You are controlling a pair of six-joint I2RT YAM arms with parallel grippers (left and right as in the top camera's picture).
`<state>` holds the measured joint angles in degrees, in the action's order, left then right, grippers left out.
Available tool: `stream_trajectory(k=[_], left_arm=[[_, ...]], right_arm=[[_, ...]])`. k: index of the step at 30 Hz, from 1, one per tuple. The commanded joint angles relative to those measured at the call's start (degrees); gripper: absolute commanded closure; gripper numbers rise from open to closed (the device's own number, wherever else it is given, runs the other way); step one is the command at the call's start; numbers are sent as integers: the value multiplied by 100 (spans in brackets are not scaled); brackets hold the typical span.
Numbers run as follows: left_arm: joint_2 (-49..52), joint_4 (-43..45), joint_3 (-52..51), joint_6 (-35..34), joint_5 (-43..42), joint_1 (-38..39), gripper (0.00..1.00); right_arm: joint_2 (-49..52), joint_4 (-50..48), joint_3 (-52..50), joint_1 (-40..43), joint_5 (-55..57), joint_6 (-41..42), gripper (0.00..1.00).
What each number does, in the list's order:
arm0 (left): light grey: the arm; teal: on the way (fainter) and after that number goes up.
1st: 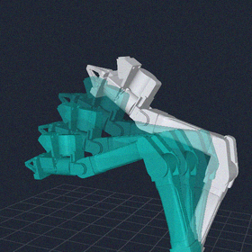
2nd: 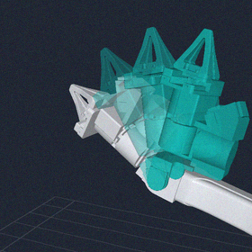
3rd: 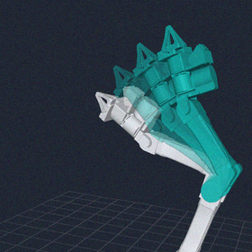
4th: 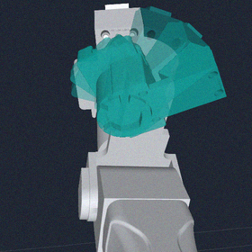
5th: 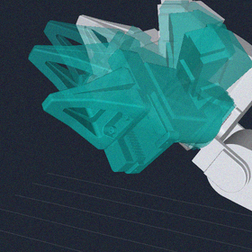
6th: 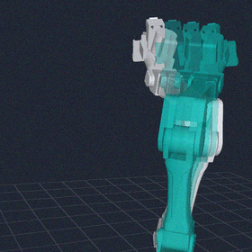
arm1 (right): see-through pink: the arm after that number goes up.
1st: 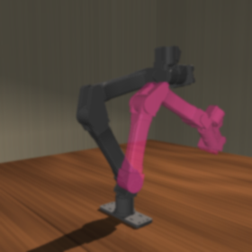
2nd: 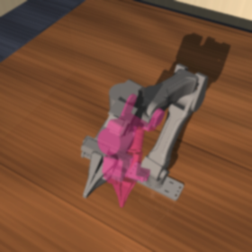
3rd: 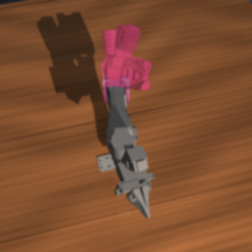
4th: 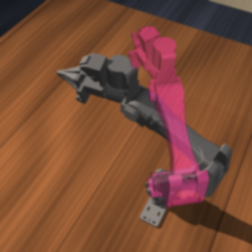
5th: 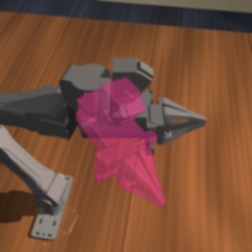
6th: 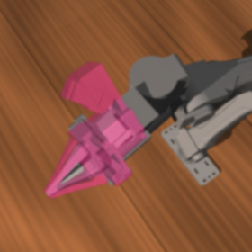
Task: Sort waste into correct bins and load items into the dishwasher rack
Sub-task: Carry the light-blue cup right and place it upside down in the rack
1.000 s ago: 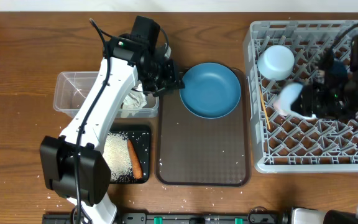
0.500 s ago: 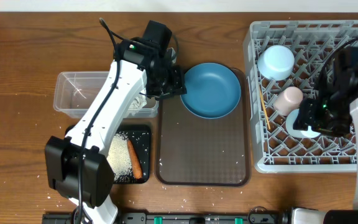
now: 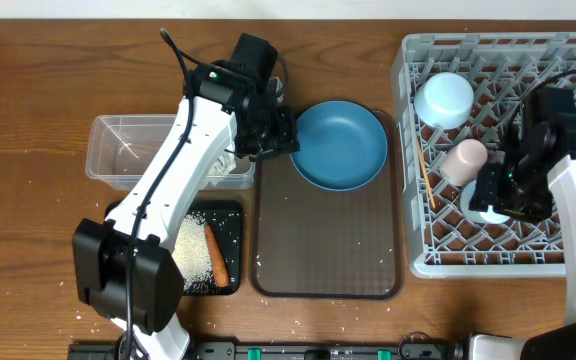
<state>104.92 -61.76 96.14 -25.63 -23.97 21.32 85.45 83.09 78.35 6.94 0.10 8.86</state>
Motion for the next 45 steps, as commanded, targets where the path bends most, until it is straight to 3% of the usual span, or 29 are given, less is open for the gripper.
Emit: stream_trajectory(k=[1,17,24,27,40,45], left_arm=[[-13,-39,9,55,70,4,59],[-13,-39,9,55,70,2,59],[-13,-39,9,55,70,2,57],[-13,-39,9,55,70,2,54],[-308,-31,15,258,118,-310,53],[-944,-37,15,273,988,-632,53]], right_arm=[[-46,-76,-122,28,227,186,64],[-44,-706,-710,28,225,181,61],[-44,-680,-710,28,223,184,32],[-44,-680,-713,28,195,184,28],[-44,-739,-221,26,-289,-81,30],[-48,-706,586,-52,-1281,-448,33]])
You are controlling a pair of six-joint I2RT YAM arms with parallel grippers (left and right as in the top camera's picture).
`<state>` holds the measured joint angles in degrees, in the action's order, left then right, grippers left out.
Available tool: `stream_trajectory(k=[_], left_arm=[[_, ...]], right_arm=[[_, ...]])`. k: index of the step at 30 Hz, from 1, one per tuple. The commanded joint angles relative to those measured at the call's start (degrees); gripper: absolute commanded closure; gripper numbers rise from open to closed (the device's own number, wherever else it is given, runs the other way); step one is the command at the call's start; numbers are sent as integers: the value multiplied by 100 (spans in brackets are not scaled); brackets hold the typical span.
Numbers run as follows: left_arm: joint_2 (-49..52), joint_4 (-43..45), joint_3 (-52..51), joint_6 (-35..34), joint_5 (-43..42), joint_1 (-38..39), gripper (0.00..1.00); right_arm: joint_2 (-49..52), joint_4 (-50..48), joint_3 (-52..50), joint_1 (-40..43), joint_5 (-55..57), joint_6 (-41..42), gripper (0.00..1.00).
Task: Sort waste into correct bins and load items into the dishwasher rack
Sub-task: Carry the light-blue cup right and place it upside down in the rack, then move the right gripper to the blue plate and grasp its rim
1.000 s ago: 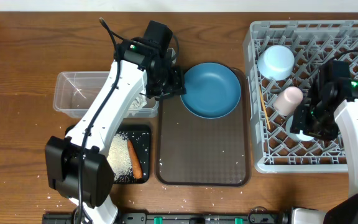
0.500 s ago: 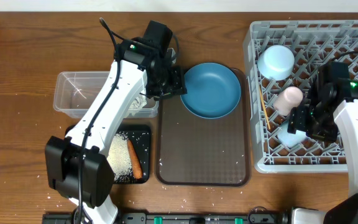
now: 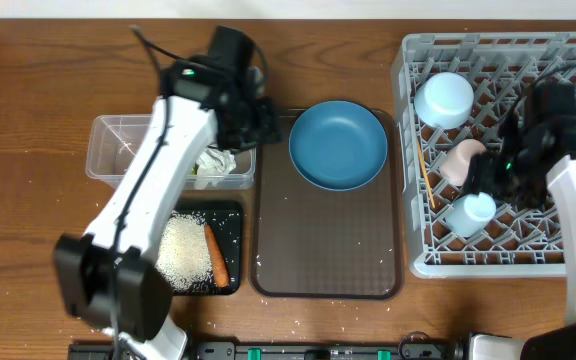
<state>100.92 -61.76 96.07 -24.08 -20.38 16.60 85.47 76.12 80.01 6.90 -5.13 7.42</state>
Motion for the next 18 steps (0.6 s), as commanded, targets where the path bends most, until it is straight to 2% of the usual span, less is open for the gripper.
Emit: stream_trajectory(k=[1,2,6,9,11,18], left_arm=[[-695,-37,22,120,855,-229,52],[-826,-37,22,118,1040,-291,52],[-1279,-42,22,116,1646,-535,37],[-1473,-90,22,116,1768,-671,24],[-1537,-127,22,116,1766,-721,19],[-1537,-122,20,116,1768,-721,12]], right_arm=[[-50,-35,525,-92,-999,-308,34],[-50,-79,579,-146,-1187,-326,35],[-26,-442,564,-680,-1504,-321,36],[24,-833,507,-1290,-1458,-323,36],[85,-1165,494,-1746,-1377,-321,36],[538,-2120,494,-3075,-361,-323,34]])
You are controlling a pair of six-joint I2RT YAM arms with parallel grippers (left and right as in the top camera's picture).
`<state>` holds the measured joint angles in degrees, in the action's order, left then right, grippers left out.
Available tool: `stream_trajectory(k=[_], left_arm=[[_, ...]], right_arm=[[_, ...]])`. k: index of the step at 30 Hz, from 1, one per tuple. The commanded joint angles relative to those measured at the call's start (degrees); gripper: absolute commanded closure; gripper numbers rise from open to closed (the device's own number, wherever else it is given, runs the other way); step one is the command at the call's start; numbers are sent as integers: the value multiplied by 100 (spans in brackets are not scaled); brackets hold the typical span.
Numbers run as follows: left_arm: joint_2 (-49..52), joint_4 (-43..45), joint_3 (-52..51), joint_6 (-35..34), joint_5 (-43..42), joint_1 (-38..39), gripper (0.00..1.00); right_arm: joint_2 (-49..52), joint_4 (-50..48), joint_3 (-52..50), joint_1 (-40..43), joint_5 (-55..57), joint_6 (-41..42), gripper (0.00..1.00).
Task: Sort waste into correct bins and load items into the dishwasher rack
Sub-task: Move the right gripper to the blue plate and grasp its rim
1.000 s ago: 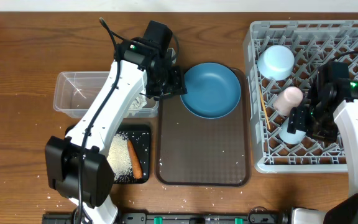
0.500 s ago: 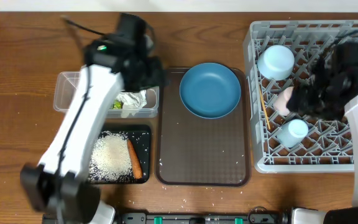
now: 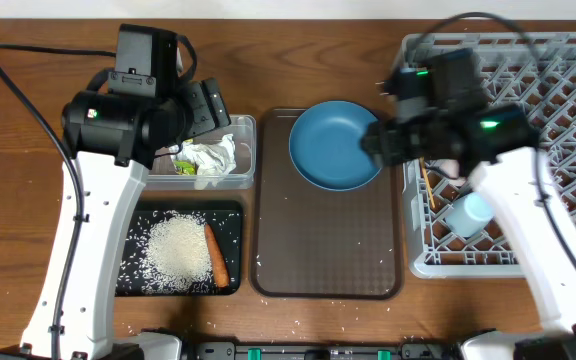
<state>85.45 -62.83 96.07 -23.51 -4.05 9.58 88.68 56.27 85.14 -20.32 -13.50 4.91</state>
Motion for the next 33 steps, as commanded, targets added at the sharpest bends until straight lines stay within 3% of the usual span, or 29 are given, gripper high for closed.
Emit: stream_trajectory(k=[1,18,25,28,33], left_arm=[[11,-15,20,57,136,-20,11],[11,-15,20,57,133,-20,7],[11,-15,20,59,133,-20,7],[11,-15,20,57,133,-20,7],[11,-15,20,57,133,-20,7]], right_arm=[[343,-302,-20,-557,522,-72,35],[2588,-1729,-20,-1840,1027,-70,42],[2863,-1746,-20,-1838,1029,-70,50],[2863,-1770,-20,-1838,1032,-72,62],[2863,-1692,-20,-1823,1276,-70,67]])
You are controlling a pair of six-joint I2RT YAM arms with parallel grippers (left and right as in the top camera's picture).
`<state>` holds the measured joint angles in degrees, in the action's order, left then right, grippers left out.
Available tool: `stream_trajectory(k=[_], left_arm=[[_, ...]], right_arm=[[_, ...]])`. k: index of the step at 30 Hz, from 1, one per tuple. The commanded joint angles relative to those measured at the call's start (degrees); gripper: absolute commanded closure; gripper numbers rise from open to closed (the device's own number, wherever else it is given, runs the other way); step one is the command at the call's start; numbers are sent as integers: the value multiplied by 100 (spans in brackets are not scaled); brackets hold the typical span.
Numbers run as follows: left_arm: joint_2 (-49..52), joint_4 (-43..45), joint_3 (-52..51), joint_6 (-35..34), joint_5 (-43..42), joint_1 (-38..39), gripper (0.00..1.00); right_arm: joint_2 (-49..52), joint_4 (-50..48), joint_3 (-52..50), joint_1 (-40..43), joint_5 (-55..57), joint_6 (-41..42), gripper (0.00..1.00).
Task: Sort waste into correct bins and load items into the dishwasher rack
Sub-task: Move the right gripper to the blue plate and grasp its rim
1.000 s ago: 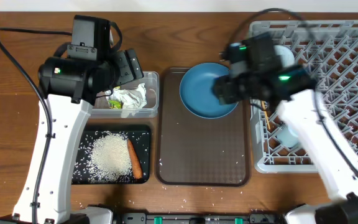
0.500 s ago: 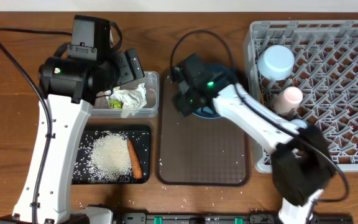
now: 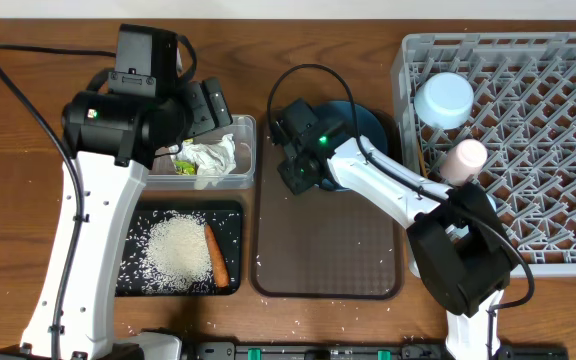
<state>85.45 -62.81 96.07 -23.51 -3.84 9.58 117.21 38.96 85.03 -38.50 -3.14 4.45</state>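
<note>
A blue plate (image 3: 366,122) rests at the far end of the brown tray (image 3: 328,250), and my right arm lies across most of it. My right gripper (image 3: 292,172) is at the plate's left rim; its fingers are too dark to tell whether they are apart. Over the clear bin (image 3: 240,178) my left gripper (image 3: 205,104) hovers with its fingers apart and nothing between them. Crumpled white paper (image 3: 208,156) and green scraps lie in that bin. The grey dishwasher rack (image 3: 558,150) holds a white bowl (image 3: 445,98) and a pink cup (image 3: 465,157).
A black bin (image 3: 133,285) at front left holds rice (image 3: 173,245) and a carrot (image 3: 216,256). A chopstick (image 3: 423,180) leans along the rack's left side. A white cup (image 3: 455,232) in the rack is partly behind my right arm. Rice grains are scattered on the table.
My right gripper was at the plate's right edge and is now at its left rim, with the arm stretched over the plate. The left arm has not moved.
First my left gripper was at the plate's left rim and my right one was low in the rack on a white cup. Then the left was over the clear bin and the cup lay free. The right arm has since left the rack for the plate.
</note>
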Motion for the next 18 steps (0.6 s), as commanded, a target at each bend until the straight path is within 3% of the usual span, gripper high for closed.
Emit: stream_trajectory(k=[1,9,18], left_arm=[[11,-17,20,57,111,-20,6],[11,-17,20,59,111,-20,6],[11,-17,20,57,111,-20,6]], right_arm=[[11,61,-9,-9,306,-24,69],[11,81,-11,-9,483,-24,78],[13,13,-109,-11,487,-24,77]])
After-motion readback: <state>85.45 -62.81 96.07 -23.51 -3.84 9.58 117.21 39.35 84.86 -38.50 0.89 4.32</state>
